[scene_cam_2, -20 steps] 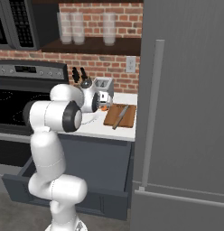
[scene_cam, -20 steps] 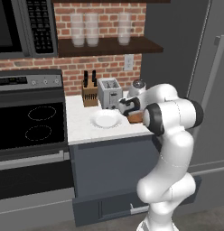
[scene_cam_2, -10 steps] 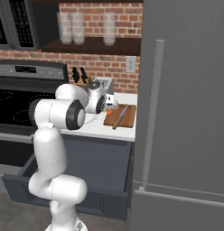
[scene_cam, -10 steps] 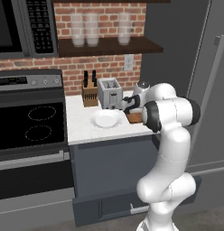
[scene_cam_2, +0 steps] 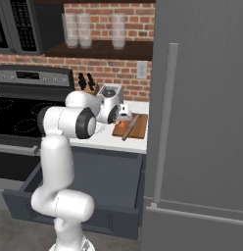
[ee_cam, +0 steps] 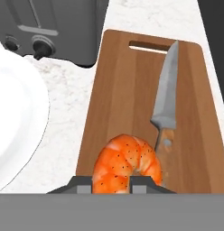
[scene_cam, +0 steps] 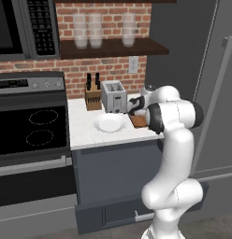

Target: Pick up the knife from the drawer and place it on the cutting board. Then place the meat from the plate to the cutting board.

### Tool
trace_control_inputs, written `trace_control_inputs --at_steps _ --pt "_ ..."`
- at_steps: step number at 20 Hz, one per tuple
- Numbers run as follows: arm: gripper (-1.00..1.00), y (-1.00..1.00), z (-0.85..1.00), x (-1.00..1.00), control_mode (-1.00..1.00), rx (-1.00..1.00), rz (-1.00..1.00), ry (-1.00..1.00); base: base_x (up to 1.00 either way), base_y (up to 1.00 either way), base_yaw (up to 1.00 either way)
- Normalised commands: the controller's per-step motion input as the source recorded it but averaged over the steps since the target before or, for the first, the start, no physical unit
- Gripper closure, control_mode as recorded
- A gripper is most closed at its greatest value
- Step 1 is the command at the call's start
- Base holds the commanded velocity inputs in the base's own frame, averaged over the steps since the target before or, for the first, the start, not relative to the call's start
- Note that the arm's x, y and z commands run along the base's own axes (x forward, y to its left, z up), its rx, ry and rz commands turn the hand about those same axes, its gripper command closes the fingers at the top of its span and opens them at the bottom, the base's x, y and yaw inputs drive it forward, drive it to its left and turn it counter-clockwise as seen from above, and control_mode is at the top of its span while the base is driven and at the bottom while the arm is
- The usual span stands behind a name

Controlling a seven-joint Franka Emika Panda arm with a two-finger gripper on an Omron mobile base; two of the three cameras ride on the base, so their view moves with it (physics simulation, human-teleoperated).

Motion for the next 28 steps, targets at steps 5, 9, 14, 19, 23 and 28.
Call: trace_control_inputs --at_steps 5,9,14,19,23,28 --pt "1.00 -0.03 -0.21 0.17 -1.00 0.00 0.03 0.05 0.00 0.00 0.00" --pt "1.00 0.00 -0.20 0.22 -1.00 0.00 0.03 0.02 0.00 0.00 0.00" --pt "1.00 -0.01 -0.16 0.32 -1.00 0.00 0.02 0.05 0.00 0.00 0.00" --pt "1.00 -0.03 -0.16 0.38 -1.00 0.00 0.02 0.05 0.00 0.00 0.00" --pt "1.00 0.00 -0.26 0.40 -1.00 0.00 0.02 0.06 0.00 0.00 0.00" --pt "1.00 -0.04 -0.31 0.32 -1.00 0.00 0.02 0.05 0.00 0.00 0.00"
